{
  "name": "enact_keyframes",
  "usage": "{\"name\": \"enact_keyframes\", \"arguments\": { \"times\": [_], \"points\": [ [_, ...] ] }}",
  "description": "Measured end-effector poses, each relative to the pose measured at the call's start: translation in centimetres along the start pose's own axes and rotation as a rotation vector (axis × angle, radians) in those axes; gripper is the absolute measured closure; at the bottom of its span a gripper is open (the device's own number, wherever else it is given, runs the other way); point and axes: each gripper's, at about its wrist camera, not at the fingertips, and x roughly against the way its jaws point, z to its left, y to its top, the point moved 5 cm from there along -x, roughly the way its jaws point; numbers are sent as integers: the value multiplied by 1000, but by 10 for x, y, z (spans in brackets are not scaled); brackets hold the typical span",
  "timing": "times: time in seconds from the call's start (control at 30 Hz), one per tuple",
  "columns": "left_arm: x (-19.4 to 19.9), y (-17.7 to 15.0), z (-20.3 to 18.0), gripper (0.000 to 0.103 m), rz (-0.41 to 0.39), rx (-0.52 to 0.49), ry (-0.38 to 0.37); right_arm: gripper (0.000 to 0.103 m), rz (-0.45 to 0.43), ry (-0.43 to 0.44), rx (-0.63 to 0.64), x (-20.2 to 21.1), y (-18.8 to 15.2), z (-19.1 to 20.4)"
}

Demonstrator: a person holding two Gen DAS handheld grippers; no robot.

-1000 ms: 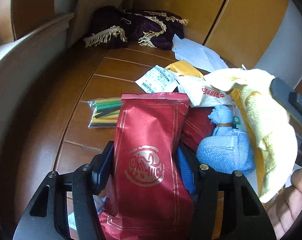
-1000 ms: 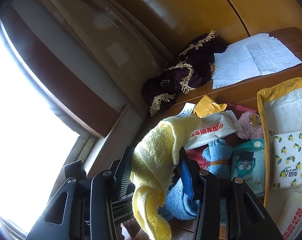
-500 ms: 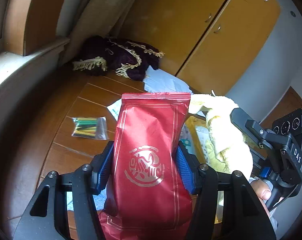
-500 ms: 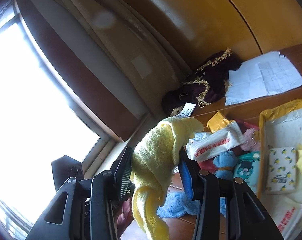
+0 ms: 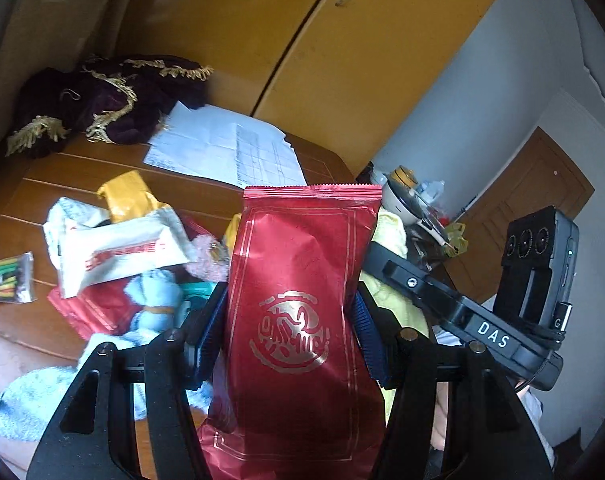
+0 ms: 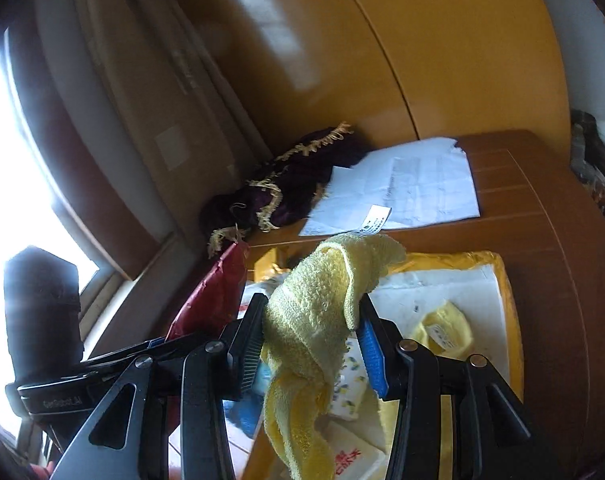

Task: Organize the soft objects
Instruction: 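Carry the red bag and yellow towel into the box and release both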

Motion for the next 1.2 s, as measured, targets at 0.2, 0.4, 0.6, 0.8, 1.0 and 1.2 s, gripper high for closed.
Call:
{"name": "enact_keyframes", "arguments": {
  "times": [0.2,0.4,0.6,0.8,1.0,1.2],
  "points": [
    [-63,-6,-4,45,119,52,22,58,74,-136,-112,-11,-9,-48],
    [-79,-20,-11,45,145,20,37,57,153,-225,-137,-29,-19,-64],
    [-82,-25,-16,45,147,1,38,57,133,-220,-168,-27,-19,-72],
    [-89,-26,-18,45,159,-13,48,54,60,-195,-226,-17,-13,-76],
    [-87,-25,-18,36,144,16,14,48,15,-196,-246,-11,-9,-76],
    [-74,-22,-26,29,117,14,-43,43,-72,-120,-261,3,-6,-68]
  ]
}}
